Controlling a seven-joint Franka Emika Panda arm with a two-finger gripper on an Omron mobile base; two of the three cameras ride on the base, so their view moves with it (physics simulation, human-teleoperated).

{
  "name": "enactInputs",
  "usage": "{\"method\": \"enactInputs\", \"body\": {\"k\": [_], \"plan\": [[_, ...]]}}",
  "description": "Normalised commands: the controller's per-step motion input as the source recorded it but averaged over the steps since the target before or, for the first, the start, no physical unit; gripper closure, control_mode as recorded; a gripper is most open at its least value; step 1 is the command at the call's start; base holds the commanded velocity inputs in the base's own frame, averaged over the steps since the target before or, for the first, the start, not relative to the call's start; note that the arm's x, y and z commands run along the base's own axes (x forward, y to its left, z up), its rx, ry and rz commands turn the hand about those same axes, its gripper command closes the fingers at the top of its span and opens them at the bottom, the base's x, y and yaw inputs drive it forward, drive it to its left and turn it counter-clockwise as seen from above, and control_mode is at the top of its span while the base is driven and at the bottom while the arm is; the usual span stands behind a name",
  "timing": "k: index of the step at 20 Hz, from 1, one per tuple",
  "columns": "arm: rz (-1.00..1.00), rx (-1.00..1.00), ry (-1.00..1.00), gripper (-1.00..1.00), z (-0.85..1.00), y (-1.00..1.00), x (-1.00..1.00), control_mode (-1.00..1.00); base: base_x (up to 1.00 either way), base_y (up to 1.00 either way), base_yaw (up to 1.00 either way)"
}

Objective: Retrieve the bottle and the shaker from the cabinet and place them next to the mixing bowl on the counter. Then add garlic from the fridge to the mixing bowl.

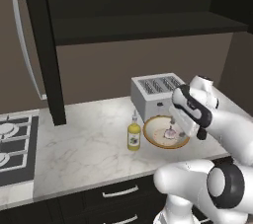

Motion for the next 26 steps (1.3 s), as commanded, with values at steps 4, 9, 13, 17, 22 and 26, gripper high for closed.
{"method": "enactInputs", "body": {"k": [4,9,13,17,22,26], "plan": [[0.0,0.0,0.0,-1.0,0.65,0.01,-0.72,-1.0,0.0,0.0,0.0],[0.0,-0.02,0.0,-1.0,0.64,0.07,-0.81,-1.0,0.0,0.0,0.0],[0.0,-0.03,-0.05,-1.0,0.58,0.1,-0.88,-1.0,0.0,0.0,0.0],[0.0,-0.05,-0.12,-1.0,0.42,0.15,-0.89,-1.0,0.0,0.0,0.0],[0.0,-0.02,-0.22,-1.0,0.16,0.01,-0.85,-1.0,0.0,0.0,0.0],[0.0,-0.04,-0.23,-1.0,0.09,0.19,-0.65,-1.0,0.0,0.0,0.0]]}}
